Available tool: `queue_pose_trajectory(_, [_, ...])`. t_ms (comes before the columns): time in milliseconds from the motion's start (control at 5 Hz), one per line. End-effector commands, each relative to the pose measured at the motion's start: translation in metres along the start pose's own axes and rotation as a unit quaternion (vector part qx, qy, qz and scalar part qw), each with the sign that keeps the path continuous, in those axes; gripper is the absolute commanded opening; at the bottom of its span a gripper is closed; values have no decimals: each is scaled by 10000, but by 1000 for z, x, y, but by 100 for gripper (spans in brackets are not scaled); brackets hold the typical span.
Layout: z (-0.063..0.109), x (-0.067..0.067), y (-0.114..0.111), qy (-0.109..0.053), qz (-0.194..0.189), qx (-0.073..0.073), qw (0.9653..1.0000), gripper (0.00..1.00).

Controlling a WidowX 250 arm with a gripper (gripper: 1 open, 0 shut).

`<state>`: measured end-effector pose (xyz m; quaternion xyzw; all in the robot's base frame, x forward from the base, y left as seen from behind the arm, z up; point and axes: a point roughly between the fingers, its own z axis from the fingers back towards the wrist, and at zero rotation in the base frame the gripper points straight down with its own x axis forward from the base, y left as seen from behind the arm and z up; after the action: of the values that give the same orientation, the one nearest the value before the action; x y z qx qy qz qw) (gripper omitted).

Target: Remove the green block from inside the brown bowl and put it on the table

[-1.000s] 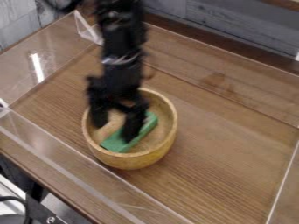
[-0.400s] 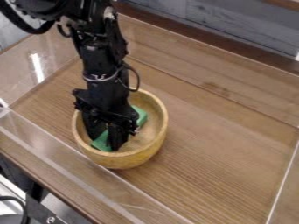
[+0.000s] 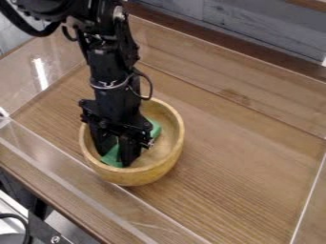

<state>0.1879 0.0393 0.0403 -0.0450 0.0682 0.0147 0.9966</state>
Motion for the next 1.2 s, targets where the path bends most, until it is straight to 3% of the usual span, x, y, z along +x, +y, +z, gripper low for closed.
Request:
queue_pose_trajectory(0, [9,1,-5,-2,-12,-48,10000,0])
queue_pose_trajectory(600, [20,-10,-14,298,100,-267,9992,0])
queue_pose_trajectory(1000, [33,-14,-19,375,151,-393,9984,0])
